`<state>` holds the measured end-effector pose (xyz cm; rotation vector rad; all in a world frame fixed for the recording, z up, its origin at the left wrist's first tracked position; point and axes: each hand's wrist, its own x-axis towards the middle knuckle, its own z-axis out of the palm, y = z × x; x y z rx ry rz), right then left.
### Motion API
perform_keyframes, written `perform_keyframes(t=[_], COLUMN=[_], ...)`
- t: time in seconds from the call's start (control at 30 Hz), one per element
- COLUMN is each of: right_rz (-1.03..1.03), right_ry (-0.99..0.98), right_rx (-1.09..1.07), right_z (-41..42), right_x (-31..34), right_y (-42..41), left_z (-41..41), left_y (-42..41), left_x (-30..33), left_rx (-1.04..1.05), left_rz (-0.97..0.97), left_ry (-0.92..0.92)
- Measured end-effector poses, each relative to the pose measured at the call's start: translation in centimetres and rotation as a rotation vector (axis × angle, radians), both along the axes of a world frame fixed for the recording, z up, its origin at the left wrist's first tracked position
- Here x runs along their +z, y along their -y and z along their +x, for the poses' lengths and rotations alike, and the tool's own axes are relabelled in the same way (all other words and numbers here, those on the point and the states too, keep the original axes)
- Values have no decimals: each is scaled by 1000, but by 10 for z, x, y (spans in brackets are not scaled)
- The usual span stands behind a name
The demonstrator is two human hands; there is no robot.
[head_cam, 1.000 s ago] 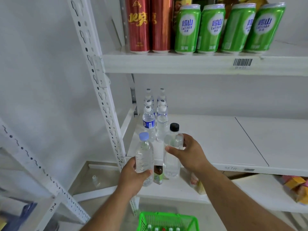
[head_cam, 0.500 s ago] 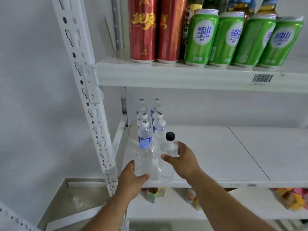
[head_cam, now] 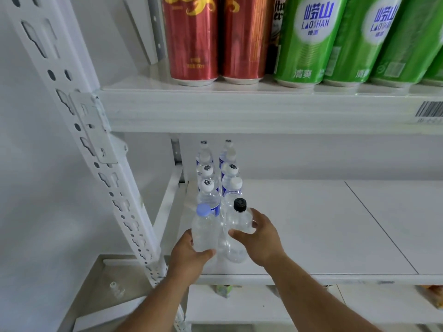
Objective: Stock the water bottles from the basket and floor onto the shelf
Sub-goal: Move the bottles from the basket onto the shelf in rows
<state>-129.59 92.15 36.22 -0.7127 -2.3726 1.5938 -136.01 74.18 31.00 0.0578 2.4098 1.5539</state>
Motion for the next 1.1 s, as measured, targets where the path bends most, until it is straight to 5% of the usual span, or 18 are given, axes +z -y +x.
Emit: perform_keyframes(t=[0.93,1.1], right_rz=[72,142], right_ry=[154,236], right_rx=[10,-22], right_z=[18,54], right_x=[-3,-14], right_y=[7,14], left_z=[6,33], left_y=[5,18], left_x=[-8,-11], left_rx=[-92,-167], left_rz=[-125,-308], left_ry=[38,-60])
